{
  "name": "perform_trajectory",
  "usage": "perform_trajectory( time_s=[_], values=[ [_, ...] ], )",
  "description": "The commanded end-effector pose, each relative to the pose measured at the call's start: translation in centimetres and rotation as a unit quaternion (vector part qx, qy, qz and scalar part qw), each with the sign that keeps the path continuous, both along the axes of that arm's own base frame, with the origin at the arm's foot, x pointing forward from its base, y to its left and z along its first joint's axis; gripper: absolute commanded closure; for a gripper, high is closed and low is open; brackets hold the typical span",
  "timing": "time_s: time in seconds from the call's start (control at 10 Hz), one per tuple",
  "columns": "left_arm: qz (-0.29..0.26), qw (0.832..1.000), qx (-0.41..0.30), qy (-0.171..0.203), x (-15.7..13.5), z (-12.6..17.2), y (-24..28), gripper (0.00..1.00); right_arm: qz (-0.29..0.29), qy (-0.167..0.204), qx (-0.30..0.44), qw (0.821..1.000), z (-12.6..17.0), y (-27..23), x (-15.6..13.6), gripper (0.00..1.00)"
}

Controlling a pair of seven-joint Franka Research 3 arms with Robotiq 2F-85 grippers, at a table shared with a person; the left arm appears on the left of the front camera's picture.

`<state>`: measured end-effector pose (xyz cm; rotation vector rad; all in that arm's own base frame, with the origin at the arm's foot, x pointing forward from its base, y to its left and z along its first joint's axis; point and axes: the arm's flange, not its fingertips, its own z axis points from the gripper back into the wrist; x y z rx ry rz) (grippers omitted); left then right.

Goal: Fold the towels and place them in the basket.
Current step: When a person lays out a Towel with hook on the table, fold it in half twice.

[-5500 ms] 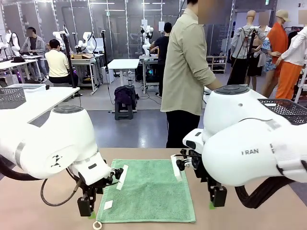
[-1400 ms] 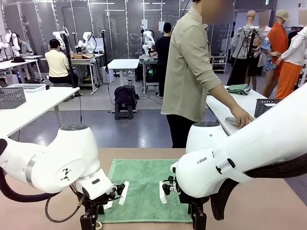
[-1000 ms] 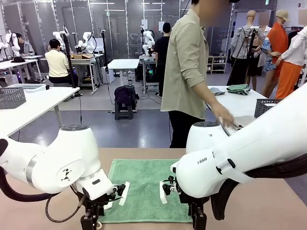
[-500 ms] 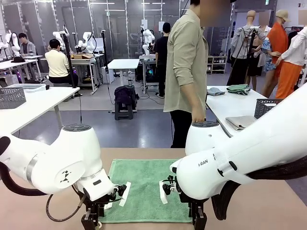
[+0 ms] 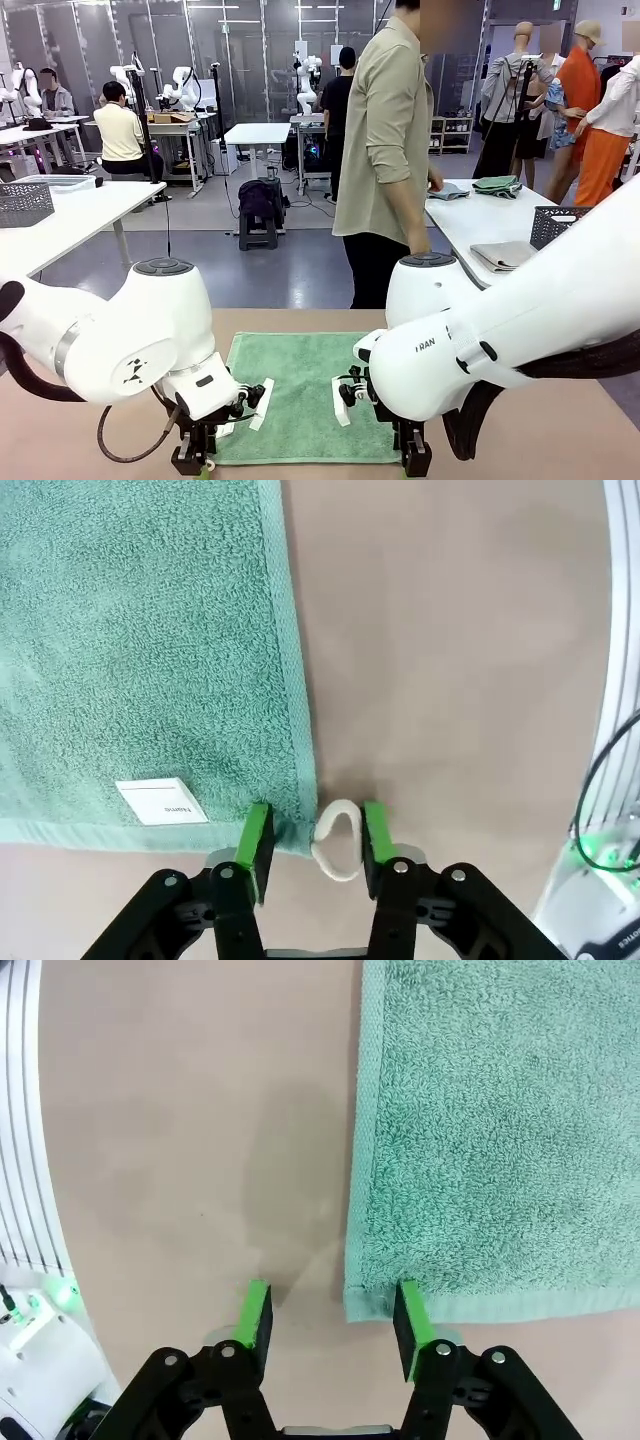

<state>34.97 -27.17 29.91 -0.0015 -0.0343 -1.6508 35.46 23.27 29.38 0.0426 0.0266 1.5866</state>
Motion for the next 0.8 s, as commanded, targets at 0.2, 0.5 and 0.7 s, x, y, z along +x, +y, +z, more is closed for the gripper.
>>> perform_trajectory(
  time_s=[0.2, 0.5, 0.7],
  values=[
    [0.003, 1.0, 0.013, -0.023, -0.26, -0.82, 0.51, 0.52, -0.005, -0.025, -0.013, 1.0, -0.83, 0.18, 0.21, 0.49],
    [0.001, 0.999, 0.015, -0.035, -0.32, -0.67, 0.19, 0.64, -0.005, -0.03, -0.013, 0.999, -0.78, 0.65, -0.11, 0.58],
    [0.0, 0.999, 0.028, -0.043, -0.43, -0.63, 0.26, 0.66, -0.003, -0.035, -0.017, 0.999, -0.73, 0.85, -0.35, 0.58]
  ],
)
